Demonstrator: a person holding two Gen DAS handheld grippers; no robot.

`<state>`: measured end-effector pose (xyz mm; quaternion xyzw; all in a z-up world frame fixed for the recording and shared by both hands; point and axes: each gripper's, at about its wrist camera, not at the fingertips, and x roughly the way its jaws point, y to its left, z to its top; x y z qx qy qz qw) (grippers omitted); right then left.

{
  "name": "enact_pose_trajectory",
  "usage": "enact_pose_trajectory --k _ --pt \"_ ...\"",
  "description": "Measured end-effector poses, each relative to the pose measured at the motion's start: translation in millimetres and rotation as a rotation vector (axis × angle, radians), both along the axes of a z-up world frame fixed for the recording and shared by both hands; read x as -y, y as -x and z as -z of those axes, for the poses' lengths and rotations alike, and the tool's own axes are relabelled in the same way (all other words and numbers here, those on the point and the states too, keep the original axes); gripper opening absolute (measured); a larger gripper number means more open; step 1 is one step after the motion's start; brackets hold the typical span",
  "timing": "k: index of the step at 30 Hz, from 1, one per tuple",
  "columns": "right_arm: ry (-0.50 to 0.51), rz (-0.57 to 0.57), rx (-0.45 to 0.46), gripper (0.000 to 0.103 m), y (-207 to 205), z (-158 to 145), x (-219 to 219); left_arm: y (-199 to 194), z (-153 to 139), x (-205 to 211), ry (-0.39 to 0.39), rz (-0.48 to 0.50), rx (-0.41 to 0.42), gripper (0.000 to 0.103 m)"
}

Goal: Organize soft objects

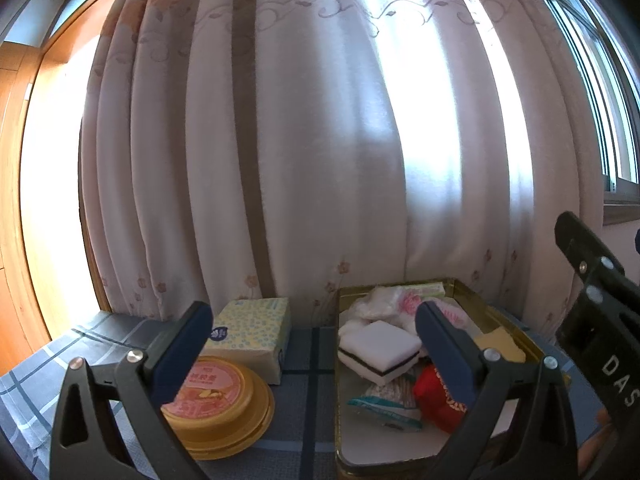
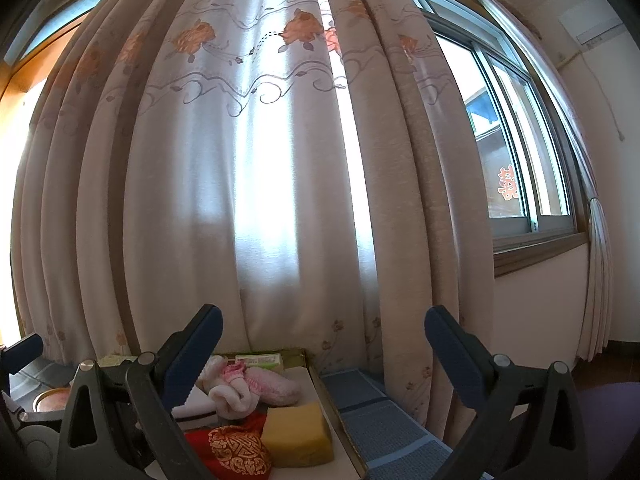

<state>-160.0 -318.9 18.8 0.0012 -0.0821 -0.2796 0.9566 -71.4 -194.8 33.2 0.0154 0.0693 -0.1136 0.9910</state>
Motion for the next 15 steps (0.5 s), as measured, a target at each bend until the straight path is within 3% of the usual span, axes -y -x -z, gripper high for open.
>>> enact_pose_trajectory --k 15 --pt "-0.013 0.012 -0.009 0.102 -0.3 -1.8 -0.5 -8.5 3.5 -2.3 0.019 0.009 -0.049 0.103"
